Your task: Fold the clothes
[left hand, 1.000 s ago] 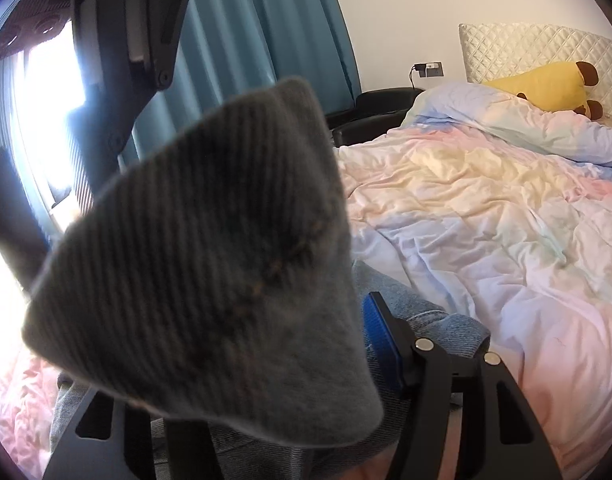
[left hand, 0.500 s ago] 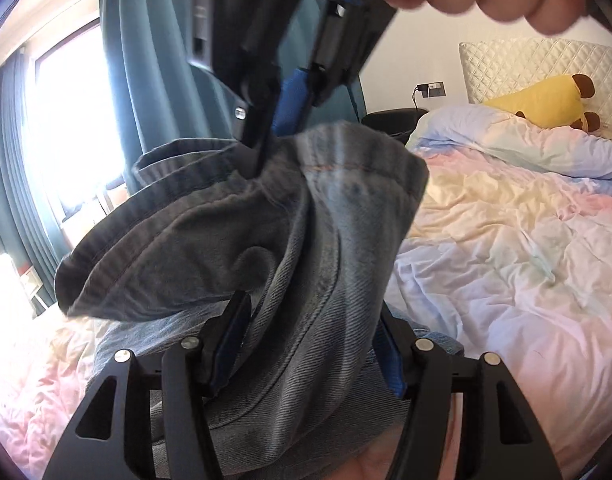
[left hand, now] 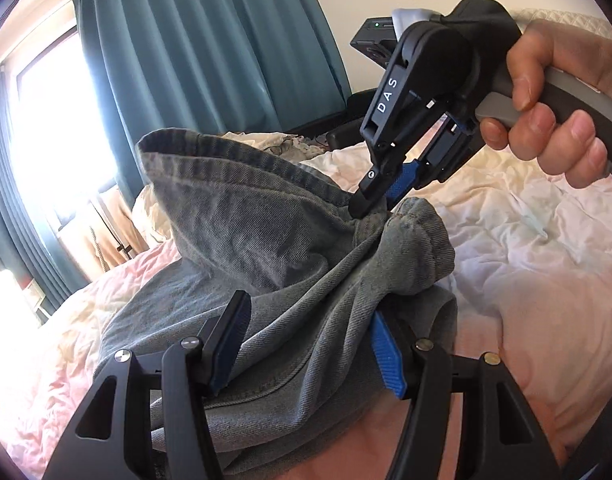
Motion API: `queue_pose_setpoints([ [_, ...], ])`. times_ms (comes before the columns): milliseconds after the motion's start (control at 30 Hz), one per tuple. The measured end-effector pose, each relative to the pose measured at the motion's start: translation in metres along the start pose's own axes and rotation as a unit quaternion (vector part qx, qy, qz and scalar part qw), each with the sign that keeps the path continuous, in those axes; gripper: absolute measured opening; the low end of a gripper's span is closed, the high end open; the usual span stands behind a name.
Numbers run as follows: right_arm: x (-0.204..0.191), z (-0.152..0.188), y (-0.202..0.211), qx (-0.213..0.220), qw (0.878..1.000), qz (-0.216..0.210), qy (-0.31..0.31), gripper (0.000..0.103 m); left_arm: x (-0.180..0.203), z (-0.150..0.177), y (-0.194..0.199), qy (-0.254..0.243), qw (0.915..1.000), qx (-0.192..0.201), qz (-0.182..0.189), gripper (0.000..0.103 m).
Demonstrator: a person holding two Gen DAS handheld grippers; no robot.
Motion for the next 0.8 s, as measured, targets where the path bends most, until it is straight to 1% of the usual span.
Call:
queue_pose_setpoints([
  [133, 0.011, 0.005, 0.003, 0.000, 1.000, 0.003, -0.009, 0.015, -0.005, 0.003, 0.009, -0.010, 0.9999, -0.007, -0.005, 0.060],
  [167, 0.010, 0.007, 0.007, 0.003, 1.000, 0.007, -0.005, 0.017, -0.006, 0.004, 0.013, -0.010, 0.9999, -0.009, -0.007, 0.060],
  [267, 0.005, 0.009, 0.026, 0.020, 1.000, 0.021, 0.009, 0.018, -0.008, 0.005, 0.024, -0.008, 0.9998, -0.014, -0.012, 0.060],
  [367, -0.011, 0.014, 0.050, 0.041, 0.998, 0.040, 0.034, 0.018, -0.016, 0.004, 0.036, -0.001, 0.9997, -0.013, -0.022, 0.060],
  [433, -0.027, 0.022, 0.061, 0.055, 0.997, 0.035, 0.043, 0.018, -0.025, 0.000, 0.046, 0.012, 0.9995, -0.011, -0.027, 0.060],
  [500, -0.045, 0.029, 0.070, 0.069, 0.996, 0.028, 0.051, 0.018, -0.042, -0.004, 0.058, 0.043, 0.9989, -0.007, -0.018, 0.060],
  [533, -0.054, 0.032, 0.071, 0.077, 0.996, 0.021, 0.051, 0.018, -0.050, -0.005, 0.064, 0.055, 0.9982, -0.006, -0.022, 0.060],
  [667, -0.087, 0.050, 0.058, 0.096, 0.995, 0.013, 0.027, 0.020, -0.086, -0.004, 0.081, 0.087, 0.9949, -0.009, -0.050, 0.060],
  [800, -0.089, 0.066, 0.027, 0.095, 0.995, 0.006, -0.035, 0.020, -0.118, 0.005, 0.085, 0.113, 0.9907, -0.023, -0.073, 0.060],
])
Point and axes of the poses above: each gripper's, at about its wrist camera, not at the fingertips, and y roughly against the way its jaws point, x to its right, z to its underside, the point moved 2 cm from there along -y, roughly the way its jaws point, and after that the axes turned 11 degrees about x, right-handed, at the moved point
